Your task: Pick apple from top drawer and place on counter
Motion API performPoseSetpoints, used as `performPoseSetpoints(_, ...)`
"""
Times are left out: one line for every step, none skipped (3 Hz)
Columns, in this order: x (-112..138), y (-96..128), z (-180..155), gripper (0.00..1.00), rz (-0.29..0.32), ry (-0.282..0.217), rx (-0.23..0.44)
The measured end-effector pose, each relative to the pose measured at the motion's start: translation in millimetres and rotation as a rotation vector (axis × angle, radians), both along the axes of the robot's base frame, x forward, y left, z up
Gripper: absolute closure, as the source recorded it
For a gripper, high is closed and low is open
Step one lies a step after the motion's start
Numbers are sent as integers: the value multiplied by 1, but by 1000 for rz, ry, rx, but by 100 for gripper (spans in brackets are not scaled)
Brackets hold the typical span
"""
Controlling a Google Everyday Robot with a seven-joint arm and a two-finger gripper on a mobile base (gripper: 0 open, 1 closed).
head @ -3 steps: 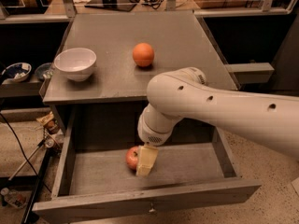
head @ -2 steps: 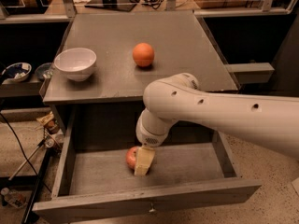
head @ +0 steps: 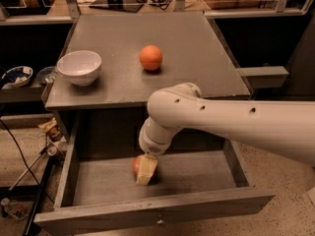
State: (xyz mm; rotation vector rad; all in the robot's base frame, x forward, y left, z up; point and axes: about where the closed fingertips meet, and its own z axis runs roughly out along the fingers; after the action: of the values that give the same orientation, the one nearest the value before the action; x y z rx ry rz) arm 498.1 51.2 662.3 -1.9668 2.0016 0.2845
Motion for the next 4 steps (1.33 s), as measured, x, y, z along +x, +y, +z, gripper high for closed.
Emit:
performPoseSetpoints(-2,0,-4,0,0,7,4)
performPoseSetpoints(-5,5,-18,0,2,34,20)
performPoseSetpoints(-10,2,-41,0,10,75,44)
performPoseSetpoints(-8,0,-37,0,-1,59,53)
